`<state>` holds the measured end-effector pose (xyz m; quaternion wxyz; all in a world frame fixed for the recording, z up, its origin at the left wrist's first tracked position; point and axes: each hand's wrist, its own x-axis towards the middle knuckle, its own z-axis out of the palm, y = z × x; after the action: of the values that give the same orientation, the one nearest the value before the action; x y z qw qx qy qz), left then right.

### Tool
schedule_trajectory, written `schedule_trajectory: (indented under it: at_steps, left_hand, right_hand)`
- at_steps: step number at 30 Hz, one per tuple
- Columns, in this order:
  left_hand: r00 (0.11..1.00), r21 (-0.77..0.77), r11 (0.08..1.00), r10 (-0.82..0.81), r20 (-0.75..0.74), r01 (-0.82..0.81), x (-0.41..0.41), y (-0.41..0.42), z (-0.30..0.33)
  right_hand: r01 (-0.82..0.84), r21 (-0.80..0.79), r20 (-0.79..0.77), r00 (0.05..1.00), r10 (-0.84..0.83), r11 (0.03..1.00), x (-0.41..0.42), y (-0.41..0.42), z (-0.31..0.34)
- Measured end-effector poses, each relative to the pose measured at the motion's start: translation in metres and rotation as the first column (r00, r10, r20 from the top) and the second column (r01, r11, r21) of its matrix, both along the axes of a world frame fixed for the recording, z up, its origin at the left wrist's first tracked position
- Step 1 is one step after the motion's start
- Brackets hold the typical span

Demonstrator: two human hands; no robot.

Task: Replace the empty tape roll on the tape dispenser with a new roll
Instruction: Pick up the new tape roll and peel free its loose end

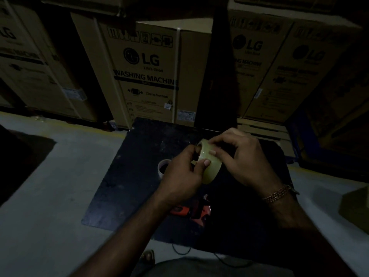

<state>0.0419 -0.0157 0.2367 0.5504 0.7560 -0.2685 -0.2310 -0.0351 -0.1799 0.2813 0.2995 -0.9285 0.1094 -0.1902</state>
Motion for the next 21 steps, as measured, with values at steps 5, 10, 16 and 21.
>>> schedule_trajectory:
  at_steps: [5,10,16,21]
  left_hand:
    - [1.000,0.023,1.000,0.011,0.029,-0.012,0.002,-0.005,-0.004]
    - [0.997,0.035,0.998,0.055,-0.049,-0.053,0.006,-0.012,-0.011]
    - [0.994,0.041,0.994,0.100,-0.052,-0.098,0.007,-0.017,-0.014]
    - [0.994,0.016,0.994,0.107,-0.026,-0.107,0.007,-0.019,-0.011]
  right_hand:
    - [0.054,-0.048,0.037,0.998,-0.052,0.997,0.008,0.001,-0.003]
    - [0.059,-0.088,0.022,0.998,-0.057,0.994,0.014,0.007,-0.018]
    - [0.076,-0.206,0.094,0.994,-0.058,0.976,0.017,0.009,-0.033]
    - [0.095,-0.260,0.169,0.984,-0.052,0.961,0.017,0.008,-0.035]
